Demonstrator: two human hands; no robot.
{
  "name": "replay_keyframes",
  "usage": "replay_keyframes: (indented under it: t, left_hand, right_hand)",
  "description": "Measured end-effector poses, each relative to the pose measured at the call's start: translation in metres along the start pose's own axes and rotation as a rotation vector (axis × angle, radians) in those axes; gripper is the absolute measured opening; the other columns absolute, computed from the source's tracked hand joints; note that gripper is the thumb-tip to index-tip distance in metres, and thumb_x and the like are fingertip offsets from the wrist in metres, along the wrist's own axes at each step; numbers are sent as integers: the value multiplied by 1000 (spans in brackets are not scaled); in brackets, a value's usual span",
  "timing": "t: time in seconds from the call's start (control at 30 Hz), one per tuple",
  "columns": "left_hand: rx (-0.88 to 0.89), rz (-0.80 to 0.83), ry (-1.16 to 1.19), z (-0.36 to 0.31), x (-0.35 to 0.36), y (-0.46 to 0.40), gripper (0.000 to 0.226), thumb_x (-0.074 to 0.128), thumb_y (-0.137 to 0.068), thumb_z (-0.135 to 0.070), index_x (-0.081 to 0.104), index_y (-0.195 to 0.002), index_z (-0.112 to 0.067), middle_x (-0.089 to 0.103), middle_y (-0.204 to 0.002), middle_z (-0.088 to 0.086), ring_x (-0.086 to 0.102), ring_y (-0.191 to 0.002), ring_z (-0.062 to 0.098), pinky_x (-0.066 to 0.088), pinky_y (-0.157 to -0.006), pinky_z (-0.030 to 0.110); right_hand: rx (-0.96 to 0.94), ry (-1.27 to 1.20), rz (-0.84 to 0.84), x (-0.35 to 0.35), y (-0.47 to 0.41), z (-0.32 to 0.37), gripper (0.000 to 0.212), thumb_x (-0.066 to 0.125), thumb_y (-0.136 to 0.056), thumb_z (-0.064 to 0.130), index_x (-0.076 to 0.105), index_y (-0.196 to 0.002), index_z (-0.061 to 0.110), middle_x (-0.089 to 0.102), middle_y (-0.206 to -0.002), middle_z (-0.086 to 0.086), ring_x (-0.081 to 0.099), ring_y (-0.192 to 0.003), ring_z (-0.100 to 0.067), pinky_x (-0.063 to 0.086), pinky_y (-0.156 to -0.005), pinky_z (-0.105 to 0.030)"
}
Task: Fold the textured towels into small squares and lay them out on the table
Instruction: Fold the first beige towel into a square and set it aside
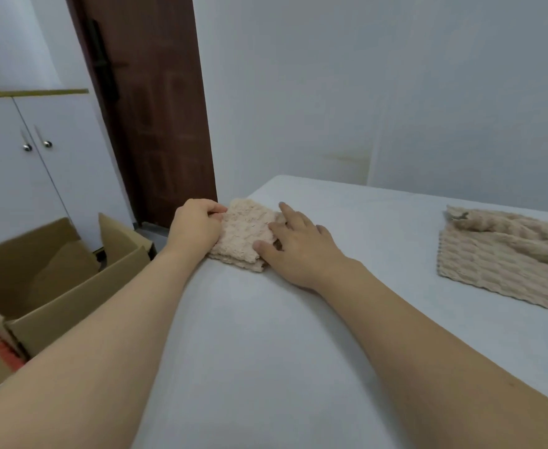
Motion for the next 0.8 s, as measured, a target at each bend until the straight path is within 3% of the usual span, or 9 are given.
replay_keyframes:
  t: [0.13,0.2,0.33,0.43,0.57,0.8]
  left_hand:
    - [188,-34,-285,-15,0,0,31,50,-95,-13,72,-114,-22,65,-124,-3,56,-115,25,45,-98,44]
    - [323,-5,-282,-28,4,5,32,45,-98,-14,69,-118,-19,60,-133,-2,52,-125,24,37,-107,41]
    - [325,374,-287,-27,32,18,44,34,-107,-28,42,-149,-18,30,-160,-3,22,-148,13,10,-119,27]
    - [284,554,-456,-17,47,19,54,22,-107,-39,19,-157,-19,10,-165,-4,4,-152,11,2,-122,31]
    - [191,540,-403,-11,46,17,67,25,-100,-60,14,-158,-26,7,-164,-14,3,-151,6,5,-122,36]
    - [232,509,-493,-14,43,21,73,28,-98,-63,14,-158,-24,9,-165,-12,5,-151,7,10,-121,39]
  right_hand:
    - [30,-33,156,16,2,-3,103,27,-76,86,7,-155,22,-2,-162,4,-1,-149,-18,-1,-118,-52]
    - [53,-6,179,19,2,-5,113,28,-69,92,2,-154,23,-3,-162,2,-3,-149,-23,-3,-117,-53]
    - [80,10,229,21,1,-8,114,28,-68,92,-3,-154,24,-8,-162,-3,-7,-149,-23,-5,-118,-51]
    - [73,37,284,23,0,-10,112,28,-71,90,-7,-154,24,-11,-162,-2,-8,-149,-21,-6,-118,-51]
    - [56,46,317,22,-2,-16,110,30,-72,89,-9,-154,25,-12,-162,1,-9,-149,-17,-5,-118,-48]
    - [-6,17,186,17,7,-11,111,30,-75,87,-4,-154,17,-5,-162,-2,-3,-149,-17,-1,-119,-48]
Point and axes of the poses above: each hand's wrist, its own y-axis away from the middle knuckle, its own x-axis out of the palm, z = x × y, the point moved 8 cm from there along -y, towards the middle knuckle
